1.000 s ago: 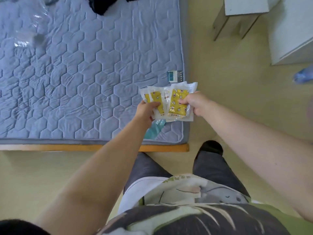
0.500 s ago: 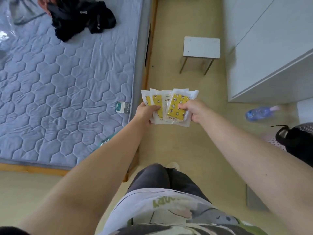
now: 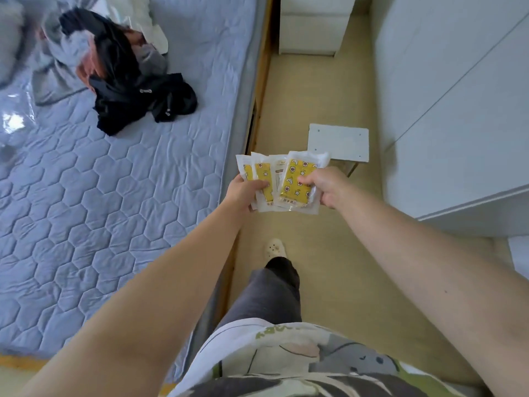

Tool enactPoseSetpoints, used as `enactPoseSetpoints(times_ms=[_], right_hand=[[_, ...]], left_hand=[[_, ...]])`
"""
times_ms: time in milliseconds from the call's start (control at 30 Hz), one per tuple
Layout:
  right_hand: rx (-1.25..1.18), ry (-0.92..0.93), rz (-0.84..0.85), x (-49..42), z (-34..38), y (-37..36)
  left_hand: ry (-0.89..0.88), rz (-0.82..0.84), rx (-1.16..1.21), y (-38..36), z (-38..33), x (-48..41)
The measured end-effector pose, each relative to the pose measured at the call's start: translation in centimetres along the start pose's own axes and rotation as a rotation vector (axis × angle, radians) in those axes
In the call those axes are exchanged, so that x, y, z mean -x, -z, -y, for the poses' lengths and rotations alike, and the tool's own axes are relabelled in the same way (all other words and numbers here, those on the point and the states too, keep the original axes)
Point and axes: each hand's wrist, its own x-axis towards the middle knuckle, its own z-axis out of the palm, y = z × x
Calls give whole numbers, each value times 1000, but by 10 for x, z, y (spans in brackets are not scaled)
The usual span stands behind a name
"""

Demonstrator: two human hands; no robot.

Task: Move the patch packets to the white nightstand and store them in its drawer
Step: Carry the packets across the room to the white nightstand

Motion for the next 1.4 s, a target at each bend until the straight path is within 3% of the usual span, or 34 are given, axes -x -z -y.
enactPoseSetpoints(times_ms=[767,1400], right_hand=[[-127,119,-45,-216,396,46],[-308,-16,-84,-462,699,35]], left_hand=[[-86,81,23,-159,-351,-277],[-38,101,75,-229,-629,-557]])
